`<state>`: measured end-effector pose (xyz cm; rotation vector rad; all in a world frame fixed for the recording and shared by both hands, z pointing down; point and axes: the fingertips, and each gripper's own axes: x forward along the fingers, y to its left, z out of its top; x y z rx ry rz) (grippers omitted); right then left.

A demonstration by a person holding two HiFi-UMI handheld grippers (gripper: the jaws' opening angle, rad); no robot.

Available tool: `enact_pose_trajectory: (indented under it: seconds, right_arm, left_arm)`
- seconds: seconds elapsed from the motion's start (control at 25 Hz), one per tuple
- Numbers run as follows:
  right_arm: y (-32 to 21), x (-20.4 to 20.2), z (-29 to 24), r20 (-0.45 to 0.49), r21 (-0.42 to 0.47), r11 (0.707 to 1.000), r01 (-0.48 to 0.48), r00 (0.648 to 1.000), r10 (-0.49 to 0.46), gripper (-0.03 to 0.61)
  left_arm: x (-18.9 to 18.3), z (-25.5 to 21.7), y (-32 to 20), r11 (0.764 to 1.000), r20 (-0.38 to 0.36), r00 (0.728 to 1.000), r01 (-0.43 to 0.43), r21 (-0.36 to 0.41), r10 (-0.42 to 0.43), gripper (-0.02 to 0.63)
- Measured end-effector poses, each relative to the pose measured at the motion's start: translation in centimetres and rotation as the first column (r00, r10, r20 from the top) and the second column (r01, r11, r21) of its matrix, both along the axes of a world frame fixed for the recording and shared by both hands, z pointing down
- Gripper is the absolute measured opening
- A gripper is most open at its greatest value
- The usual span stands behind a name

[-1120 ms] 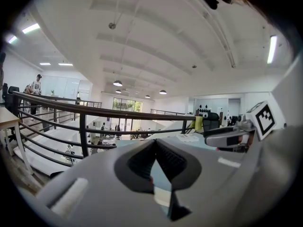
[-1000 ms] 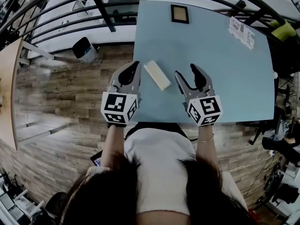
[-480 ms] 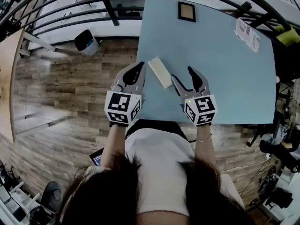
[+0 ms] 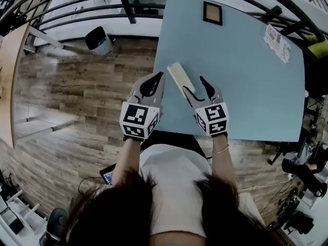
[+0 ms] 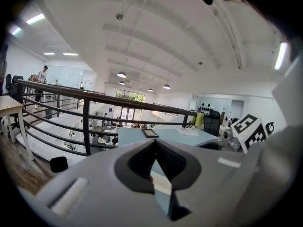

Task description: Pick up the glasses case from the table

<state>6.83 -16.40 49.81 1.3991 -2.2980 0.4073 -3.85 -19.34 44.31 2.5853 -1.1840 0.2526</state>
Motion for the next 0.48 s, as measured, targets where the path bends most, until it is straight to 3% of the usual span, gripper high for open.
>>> enact_pose_trajectory:
  seconds: [0.48]
  right_arm:
    - [-0.8,-1.7,5.8,-0.072,-0.117,0.992,0.055,0.995,-0.064,0.278]
  left_arm:
    - [-0.8,3.2,-0.1,0.998,0.021,1.0,0.008,-0.063,-0.006,0.057]
